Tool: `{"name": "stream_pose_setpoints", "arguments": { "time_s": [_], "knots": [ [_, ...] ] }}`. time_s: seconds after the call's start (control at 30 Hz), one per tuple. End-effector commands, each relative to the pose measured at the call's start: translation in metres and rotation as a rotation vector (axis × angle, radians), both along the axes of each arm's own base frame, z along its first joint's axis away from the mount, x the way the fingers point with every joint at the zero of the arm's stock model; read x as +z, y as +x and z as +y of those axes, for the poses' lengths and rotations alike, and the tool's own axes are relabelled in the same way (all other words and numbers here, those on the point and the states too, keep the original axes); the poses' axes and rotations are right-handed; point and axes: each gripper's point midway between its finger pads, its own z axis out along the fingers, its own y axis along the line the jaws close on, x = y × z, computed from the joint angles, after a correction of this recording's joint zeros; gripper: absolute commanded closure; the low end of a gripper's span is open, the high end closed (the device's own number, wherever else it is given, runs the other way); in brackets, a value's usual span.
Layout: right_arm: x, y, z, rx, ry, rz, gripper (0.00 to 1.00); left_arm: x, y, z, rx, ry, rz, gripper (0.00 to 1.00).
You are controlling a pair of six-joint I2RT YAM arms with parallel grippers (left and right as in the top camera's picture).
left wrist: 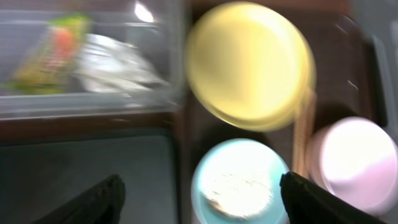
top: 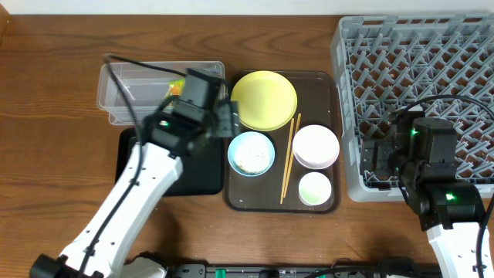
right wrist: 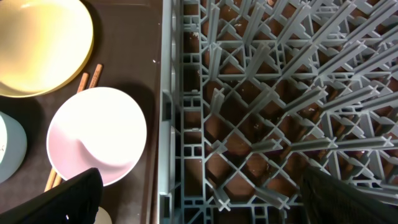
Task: Sort waste into correct bins and load items into the dishwasher rack
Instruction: 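Grasp the rim of the light-blue rice bowl with the left gripper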
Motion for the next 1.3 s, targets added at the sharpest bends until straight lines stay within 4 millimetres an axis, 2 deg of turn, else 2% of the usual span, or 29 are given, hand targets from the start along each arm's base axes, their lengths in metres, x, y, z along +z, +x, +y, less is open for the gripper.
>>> {"name": "stream_pose_setpoints", "arguments": {
  "time_s": [0.0, 0.13, 0.33, 0.53, 0.6, 0.73, 0.83, 1.0, 1.1, 1.2, 1.27],
  "knots": [
    [0.007, 0.002, 0.004, 0.008, 0.009, -0.016, 0.01, -0.022, -0.018, -0.033, -0.129, 0.008, 0.067, 0.21],
    [0.007, 0.002, 0.004, 0.008, 0.009, -0.016, 0.01, -0.056, -0.031, -0.059, -0.205, 0.065, 0.144, 0.24],
    [0.007, 0.002, 0.004, 0.008, 0.009, -0.016, 0.01, -0.096, -0.042, -0.090, -0.289, 0.112, 0.207, 0.25],
    [0.007, 0.002, 0.004, 0.008, 0.009, -0.016, 0.01, -0.133, -0.050, -0.103, -0.324, 0.160, 0.275, 0.25],
    [0.007, 0.002, 0.004, 0.008, 0.009, -0.016, 0.01, -0.144, -0.053, -0.105, -0.332, 0.173, 0.293, 0.30],
    [0.007, 0.002, 0.004, 0.008, 0.009, -0.016, 0.01, -0.153, -0.053, -0.114, -0.350, 0.174, 0.289, 0.38],
    [0.007, 0.002, 0.004, 0.008, 0.009, -0.016, 0.01, -0.157, -0.051, -0.121, -0.361, 0.166, 0.273, 0.40],
    [0.007, 0.002, 0.004, 0.008, 0.009, -0.016, 0.01, -0.167, -0.053, -0.121, -0.362, 0.180, 0.294, 0.48],
    [0.007, 0.002, 0.004, 0.008, 0.009, -0.016, 0.01, -0.171, -0.055, -0.120, -0.353, 0.183, 0.306, 0.64],
    [0.007, 0.002, 0.004, 0.008, 0.009, -0.015, 0.01, -0.171, -0.055, -0.121, -0.355, 0.182, 0.305, 0.71],
    [0.006, 0.001, 0.004, 0.008, 0.008, -0.013, 0.01, -0.171, -0.055, -0.120, -0.355, 0.184, 0.307, 0.78]
  ]
}}
